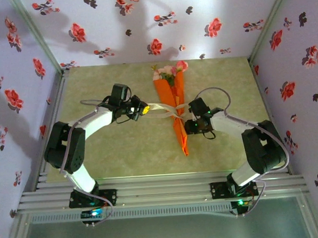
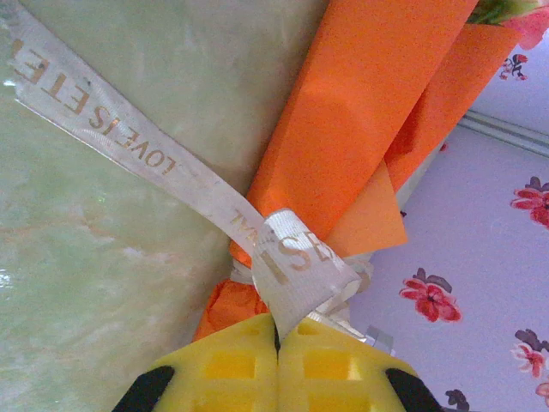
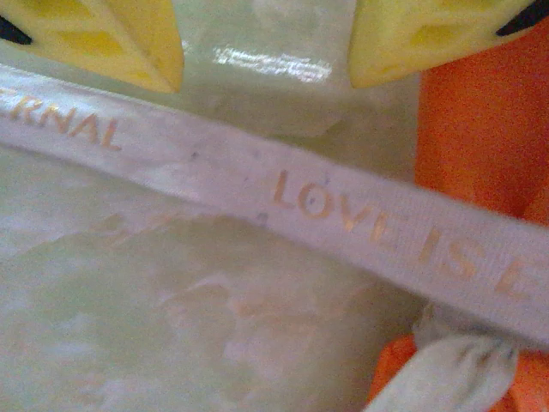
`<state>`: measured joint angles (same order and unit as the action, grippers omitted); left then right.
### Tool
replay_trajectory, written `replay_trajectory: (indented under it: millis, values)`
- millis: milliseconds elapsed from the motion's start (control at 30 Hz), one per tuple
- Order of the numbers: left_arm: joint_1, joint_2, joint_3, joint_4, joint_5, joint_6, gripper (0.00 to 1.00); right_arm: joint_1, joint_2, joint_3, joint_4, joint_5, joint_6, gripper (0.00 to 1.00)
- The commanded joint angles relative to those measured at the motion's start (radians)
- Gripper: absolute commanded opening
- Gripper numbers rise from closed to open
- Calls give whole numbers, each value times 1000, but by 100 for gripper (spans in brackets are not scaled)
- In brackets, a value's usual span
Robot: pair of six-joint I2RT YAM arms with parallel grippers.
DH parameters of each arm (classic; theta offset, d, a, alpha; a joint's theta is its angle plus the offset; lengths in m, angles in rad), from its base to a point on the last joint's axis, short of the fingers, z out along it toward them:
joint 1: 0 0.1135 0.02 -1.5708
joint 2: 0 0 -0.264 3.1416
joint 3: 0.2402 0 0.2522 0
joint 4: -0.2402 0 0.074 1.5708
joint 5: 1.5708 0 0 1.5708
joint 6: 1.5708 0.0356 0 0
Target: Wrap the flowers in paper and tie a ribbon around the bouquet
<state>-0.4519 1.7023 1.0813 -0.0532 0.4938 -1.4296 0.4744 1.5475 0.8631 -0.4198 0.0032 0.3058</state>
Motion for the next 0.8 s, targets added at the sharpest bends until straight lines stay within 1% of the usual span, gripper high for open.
replay_trajectory:
  millis: [0,67,200,267,333,433,500,533,667,767]
  values:
    - [-8,16,32,16,11,7,0,4,6,34,21,105,-26,53]
    - [-8,16,34,16,11,5,0,4,5,28,21,139,-39,53]
    - [-9,18,35,16,13,5,0,5,21,23,20,172,-69,59]
    - [-9,20,37,16,14,5,0,8,42,40,20,155,-83,59]
    - [-8,22,38,17,15,5,0,8,64,54,28,152,-77,57]
    - [-9,23,40,16,15,5,0,9,96,84,19,128,-67,42]
    - [-9,23,41,15,16,5,0,9,91,79,27,126,-59,26]
    - [-9,23,40,15,15,6,0,9,87,74,32,128,-55,21]
    - [-8,22,37,18,15,3,0,9,66,59,29,136,-50,4]
    - [-7,22,37,16,15,6,0,9,31,46,22,151,-37,0]
